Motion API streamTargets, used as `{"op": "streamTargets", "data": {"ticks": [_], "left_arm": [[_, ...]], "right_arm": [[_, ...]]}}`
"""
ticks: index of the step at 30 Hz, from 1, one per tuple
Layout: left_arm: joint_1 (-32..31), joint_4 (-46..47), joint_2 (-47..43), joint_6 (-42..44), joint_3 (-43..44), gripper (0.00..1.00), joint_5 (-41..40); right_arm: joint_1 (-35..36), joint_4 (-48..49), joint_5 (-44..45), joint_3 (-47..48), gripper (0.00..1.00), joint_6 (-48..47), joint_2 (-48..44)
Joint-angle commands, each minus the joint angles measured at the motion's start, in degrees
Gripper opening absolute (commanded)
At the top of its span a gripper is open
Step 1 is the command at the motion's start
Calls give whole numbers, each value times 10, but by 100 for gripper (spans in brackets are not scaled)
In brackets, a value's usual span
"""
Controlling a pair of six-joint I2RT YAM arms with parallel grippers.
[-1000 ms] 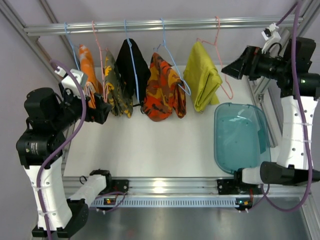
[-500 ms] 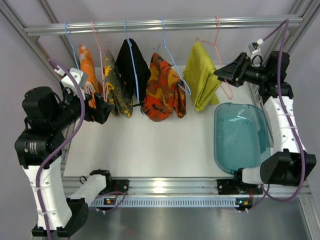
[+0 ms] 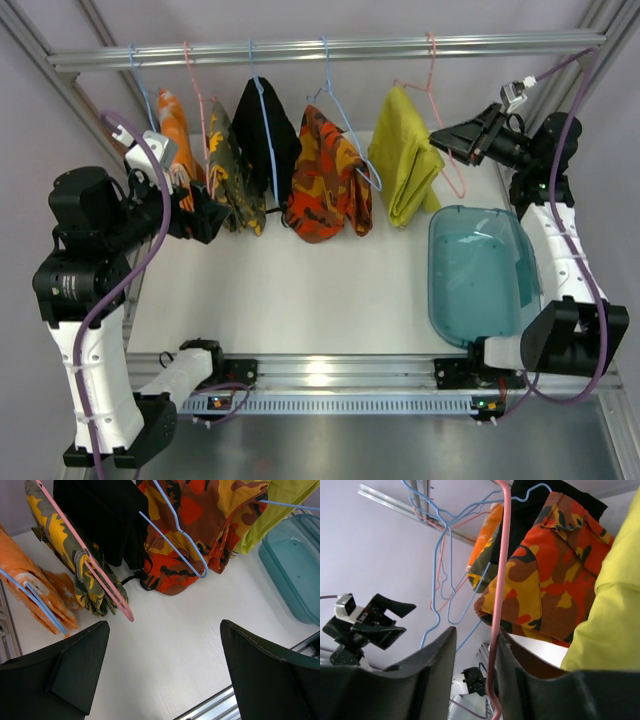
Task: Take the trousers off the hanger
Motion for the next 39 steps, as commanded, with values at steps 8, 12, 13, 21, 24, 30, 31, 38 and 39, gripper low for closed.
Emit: {"op": "streamTargets", "data": {"ticks": [8, 12, 13, 21, 24, 30, 31, 38, 39], "left_arm": [[2, 65, 4, -77, 16, 99, -6], [2, 108, -2, -109, 2, 99, -30], [3, 115, -2, -114, -10, 99, -33], [3, 146, 2, -162, -36, 99, -38], [2, 157, 5, -169, -36, 99, -46], [3, 172, 6, -182, -34, 98, -28], [3, 175, 6, -183, -32, 98, -22], [3, 244, -9, -207, -53, 97, 75], [2, 255, -12, -213, -58, 97, 86]], "right_arm": [[-5, 440, -17, -53, 0, 329, 44], [-5, 531, 0, -37, 0, 385, 54], [-5, 539, 4, -29, 0, 390, 56], [-5, 645, 37, 30, 0, 429, 70], [-5, 680, 42, 21, 0, 439, 62], [-5, 733, 47, -21, 0, 473, 34], [-5, 736, 46, -26, 0, 476, 28], [-7, 726, 27, -107, 0, 474, -68], [-8, 722, 26, -116, 0, 473, -80]]}}
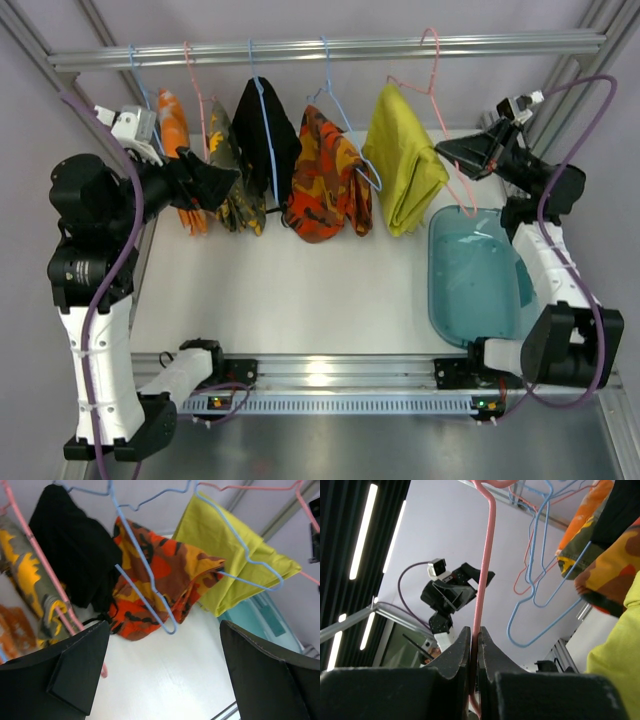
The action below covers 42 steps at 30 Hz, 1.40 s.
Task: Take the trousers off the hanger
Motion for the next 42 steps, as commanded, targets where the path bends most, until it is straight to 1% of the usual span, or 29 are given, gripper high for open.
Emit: {"op": "streamTargets", "data": {"ticks": [1, 3, 4, 6, 7, 8, 9, 10, 11, 12, 13, 14, 15, 16, 18, 19, 21, 23, 24, 26, 27, 28, 29, 31, 32, 34, 36, 40, 42], "left_arm": [[3, 101, -14, -37, -16, 97, 88], [2, 123, -11, -55, -20, 98, 115], [3, 147, -7, -80, -24, 98, 143], [3, 182, -2, -103, -34, 98, 180], [3, 199, -2, -120, -46, 98, 191], [2, 241, -1, -132, -53, 98, 206], [3, 262, 0, -146, -61, 98, 211], [3, 289, 5, -181, -77, 98, 218], [3, 337, 7, -203, -85, 98, 223], [-7, 361, 12, -227, -92, 99, 219], [-18, 385, 19, -276, -105, 99, 216], [-31, 409, 23, -296, -114, 99, 212], [-66, 425, 27, -299, -119, 99, 191], [-90, 426, 41, -277, -110, 99, 188], [-132, 426, 60, -268, -100, 99, 162], [-161, 434, 82, -276, -87, 99, 157], [-182, 450, 105, -291, -74, 99, 149], [-217, 469, 139, -309, -55, 99, 135], [-249, 476, 150, -312, -49, 99, 131], [-281, 515, 182, -322, -39, 97, 120], [-314, 529, 193, -320, -38, 96, 113], [-326, 543, 208, -329, -45, 91, 87], [-334, 589, 214, -340, -52, 89, 74], [-347, 614, 238, -373, -61, 83, 59], [-350, 638, 245, -387, -67, 81, 36], [-366, 663, 257, -403, -82, 79, 17], [-391, 680, 264, -399, -87, 77, -23], [-430, 694, 285, -420, -92, 66, -70], [-452, 693, 289, -423, -97, 64, -100]], "right_arm": [[-9, 185, 47, -15, 0, -24, -90], [-8, 168, 44, -38, 0, -36, -129], [-9, 147, 42, -44, 0, -49, -142], [-9, 112, 31, -55, 0, -69, -178], [-9, 77, 22, -63, 0, -90, -188], [-9, 66, 19, -66, 0, -96, -205], [-9, 60, 16, -69, 0, -102, -212], [-9, 51, 14, -74, 0, -110, -219], [-9, 37, 10, -77, 0, -114, -234], [-9, 28, 8, -80, 0, -118, -241], [-9, 21, 7, -90, 0, -126, -250], [-9, 13, 6, -95, 0, -132, -265], [-9, -6, 5, -105, 0, -139, -271], [-9, -14, 4, -110, 0, -147, -279], [-9, -32, -1, -117, 0, -154, -291], [-9, -44, -2, -121, 0, -166, -295], [-10, -64, -5, -122, 0, -179, -305], [-10, -89, -7, -119, 0, -194, -306], [-10, -92, -8, -117, 0, -197, -305], [-11, -98, -8, -112, 0, -200, -297], [-11, -98, -8, -109, 0, -200, -291], [-12, -97, -8, -107, 0, -201, -289], [-12, -96, -7, -106, 0, -200, -279], [-14, -90, -3, -99, 0, -198, -273], [-14, -91, -2, -95, 0, -198, -266], [-17, -88, 0, -87, 0, -195, -259], [-18, -85, 3, -81, 0, -193, -248], [-17, -70, 14, -80, 0, -184, -232], [-18, -60, 17, -80, 0, -178, -228]]}}
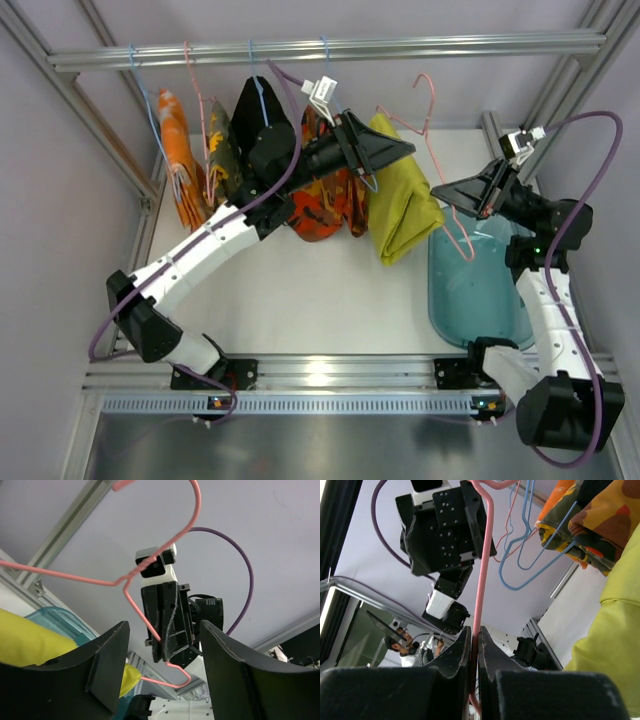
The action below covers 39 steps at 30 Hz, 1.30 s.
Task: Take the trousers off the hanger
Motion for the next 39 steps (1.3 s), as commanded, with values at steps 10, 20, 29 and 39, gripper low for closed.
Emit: {"op": "streamTargets", "data": {"ticks": [10, 20, 29, 39], "left_arm": [[-74, 24, 37, -24, 14, 52, -143], [-87, 21, 94, -17, 85, 50, -164], [-95, 45, 124, -49, 128, 25, -129], [-87, 14, 117, -93, 171, 0, -137]], "right_arm": [[-11, 123, 67, 75, 0, -12, -7], [-10, 118, 60, 51, 0, -17, -26], [-9, 117, 62, 37, 0, -35, -30], [-14, -366, 115, 104, 68, -526, -92]]}}
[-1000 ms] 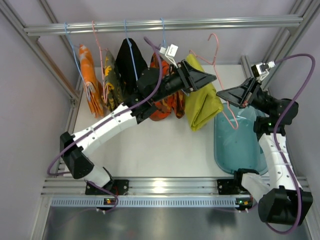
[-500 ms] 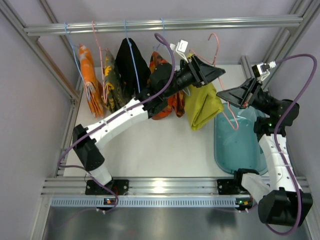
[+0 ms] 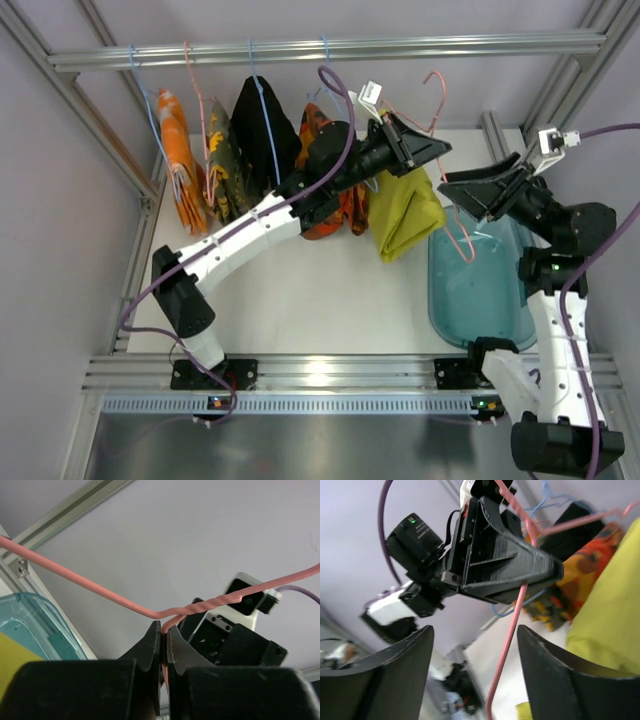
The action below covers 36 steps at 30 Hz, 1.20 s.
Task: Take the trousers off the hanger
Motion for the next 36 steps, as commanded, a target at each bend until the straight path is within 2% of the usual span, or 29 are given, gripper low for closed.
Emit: {"op": "streamTargets", "data": {"ticks": [1, 4, 6, 10, 12, 16, 19, 22, 23, 25, 30, 36], "left_arm": [[1, 48, -17, -16, 56, 0, 7], [4, 28, -17, -32, 64, 0, 20], [12, 11, -18, -52, 69, 0, 27], [31, 4, -24, -68, 66, 0, 43], [41, 3, -27, -72, 67, 0, 57], [55, 8, -29, -76, 70, 0, 80], [72, 14, -28, -81, 76, 0, 88], [88, 17, -22, -83, 84, 0, 90], [88, 19, -19, -85, 90, 0, 90], [88, 22, -14, -90, 94, 0, 97], [84, 42, -3, -98, 100, 0, 111], [73, 49, 3, -91, 113, 0, 119]], "right_arm": [[-18, -193, 64, 49, 70, -263, -23], [-42, -204, 77, 27, 82, -285, -35], [-86, -149, 70, -13, 89, -255, -45], [-165, -102, 21, -50, 90, -251, -38], [-177, -114, -2, -44, 89, -295, -27], [-203, -206, -66, -26, 89, -422, 0], [-211, -208, -133, -45, 89, -475, 8], [-211, -263, -138, -65, 91, -558, -25], [-210, -269, -135, -82, 91, -603, -39], [-201, -262, -117, -102, 91, -626, -78], [-150, -201, -67, -149, 89, -626, -110], [-11, -144, 19, -165, 89, -631, -93]]}}
